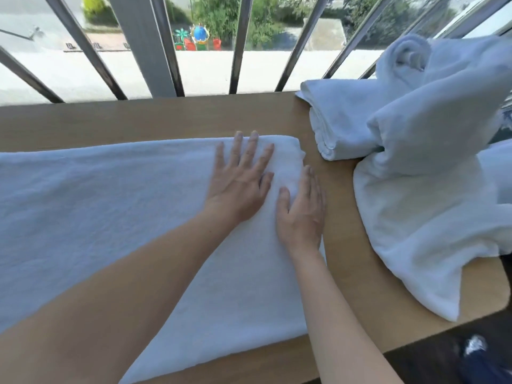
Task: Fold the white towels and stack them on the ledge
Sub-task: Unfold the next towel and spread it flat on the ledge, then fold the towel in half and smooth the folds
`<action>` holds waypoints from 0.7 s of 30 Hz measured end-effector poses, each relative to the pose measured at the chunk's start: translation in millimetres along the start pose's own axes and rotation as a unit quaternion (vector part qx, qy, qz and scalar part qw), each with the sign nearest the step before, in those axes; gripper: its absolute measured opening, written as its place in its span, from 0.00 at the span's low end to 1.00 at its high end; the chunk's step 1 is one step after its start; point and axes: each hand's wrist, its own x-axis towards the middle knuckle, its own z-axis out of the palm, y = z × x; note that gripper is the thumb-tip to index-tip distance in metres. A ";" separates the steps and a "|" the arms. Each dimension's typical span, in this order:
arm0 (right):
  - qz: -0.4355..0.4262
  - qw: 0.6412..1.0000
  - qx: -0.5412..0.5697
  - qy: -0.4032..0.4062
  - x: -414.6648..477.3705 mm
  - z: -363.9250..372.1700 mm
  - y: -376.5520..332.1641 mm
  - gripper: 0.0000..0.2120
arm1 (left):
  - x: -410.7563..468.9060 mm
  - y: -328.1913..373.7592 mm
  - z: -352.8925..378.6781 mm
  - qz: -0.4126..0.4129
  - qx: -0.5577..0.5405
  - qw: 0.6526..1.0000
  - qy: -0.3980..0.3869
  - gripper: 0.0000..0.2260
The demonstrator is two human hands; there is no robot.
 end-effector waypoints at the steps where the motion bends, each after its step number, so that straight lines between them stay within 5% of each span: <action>1: -0.009 1.000 0.013 -0.004 -2.8 -3.3 4.6 0.29 | 6.2 6.6 0.5 0.007 0.002 1.000 -0.001 0.29; 9: -0.022 0.997 0.000 0.069 -26.9 -18.1 23.8 0.23 | 33.5 29.8 -2.0 0.024 -0.027 0.998 0.059 0.36; 14: 0.044 0.994 0.097 -0.002 -23.0 -27.7 24.5 0.16 | 32.8 27.9 -13.7 0.031 -0.142 0.983 0.111 0.26; 17: 0.007 0.988 0.155 -0.015 -23.8 -34.9 29.6 0.11 | 28.7 27.4 -20.3 0.089 -0.230 0.947 0.207 0.19; 21: 0.007 0.982 0.186 -0.015 -23.1 -38.7 31.5 0.17 | 20.1 27.3 -16.0 0.039 -0.197 0.959 0.199 0.26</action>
